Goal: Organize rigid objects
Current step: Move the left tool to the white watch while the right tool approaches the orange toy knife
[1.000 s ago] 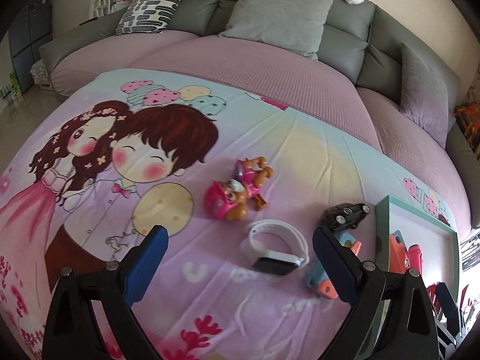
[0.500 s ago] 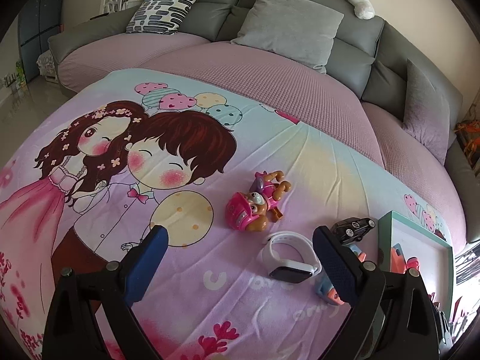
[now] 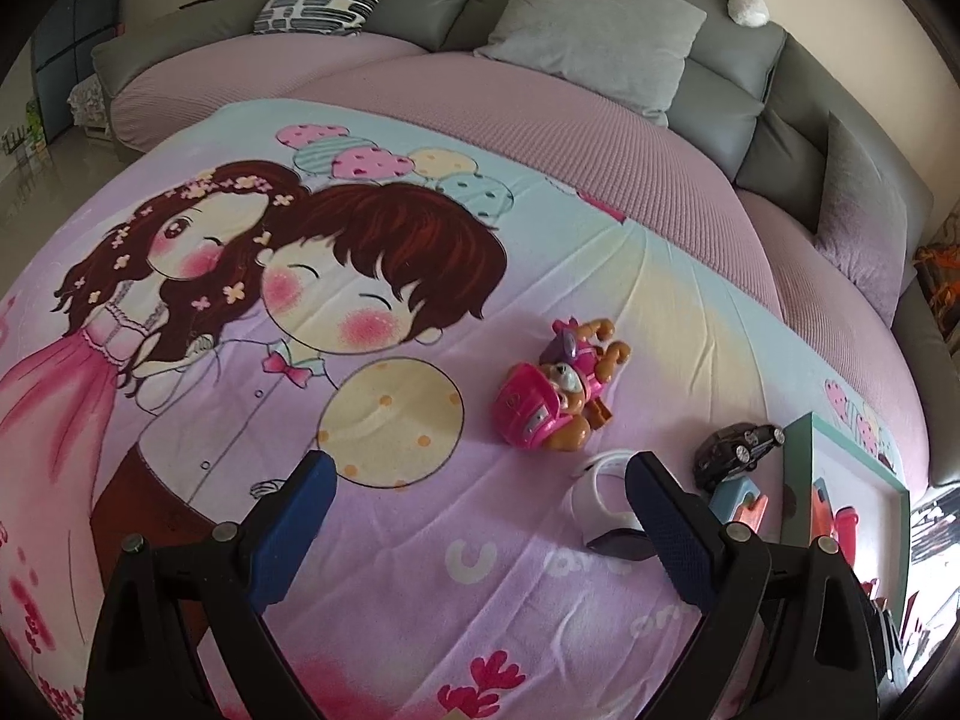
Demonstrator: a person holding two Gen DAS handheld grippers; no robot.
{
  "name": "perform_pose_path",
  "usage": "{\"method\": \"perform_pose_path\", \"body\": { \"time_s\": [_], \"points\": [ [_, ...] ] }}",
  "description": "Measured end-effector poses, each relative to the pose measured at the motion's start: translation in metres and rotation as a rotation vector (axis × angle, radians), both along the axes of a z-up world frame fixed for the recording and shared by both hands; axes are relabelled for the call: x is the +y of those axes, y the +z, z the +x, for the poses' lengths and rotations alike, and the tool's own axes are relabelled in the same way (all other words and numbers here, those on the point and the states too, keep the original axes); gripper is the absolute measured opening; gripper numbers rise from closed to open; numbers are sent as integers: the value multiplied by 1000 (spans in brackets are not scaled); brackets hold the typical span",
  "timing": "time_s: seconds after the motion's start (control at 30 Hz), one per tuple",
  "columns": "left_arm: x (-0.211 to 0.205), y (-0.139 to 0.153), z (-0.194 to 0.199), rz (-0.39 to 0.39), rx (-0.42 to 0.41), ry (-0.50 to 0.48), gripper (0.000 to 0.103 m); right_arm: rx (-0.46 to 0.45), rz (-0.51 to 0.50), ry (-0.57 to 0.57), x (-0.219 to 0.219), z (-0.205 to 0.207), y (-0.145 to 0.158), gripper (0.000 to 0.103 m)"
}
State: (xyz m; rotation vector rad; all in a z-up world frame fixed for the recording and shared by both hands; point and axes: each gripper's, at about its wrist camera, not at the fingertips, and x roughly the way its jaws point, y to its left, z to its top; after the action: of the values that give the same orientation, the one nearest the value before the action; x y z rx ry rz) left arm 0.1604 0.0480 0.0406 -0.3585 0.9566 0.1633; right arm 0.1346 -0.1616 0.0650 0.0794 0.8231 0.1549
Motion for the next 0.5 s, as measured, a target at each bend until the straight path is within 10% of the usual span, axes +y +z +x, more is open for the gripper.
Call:
{"method": "perform_pose_path", "body": {
  "time_s": [0.5],
  "points": [
    [15,-16,5,-6,47,30,97,-27,-72,32,27,14,4,81]
  ]
}}
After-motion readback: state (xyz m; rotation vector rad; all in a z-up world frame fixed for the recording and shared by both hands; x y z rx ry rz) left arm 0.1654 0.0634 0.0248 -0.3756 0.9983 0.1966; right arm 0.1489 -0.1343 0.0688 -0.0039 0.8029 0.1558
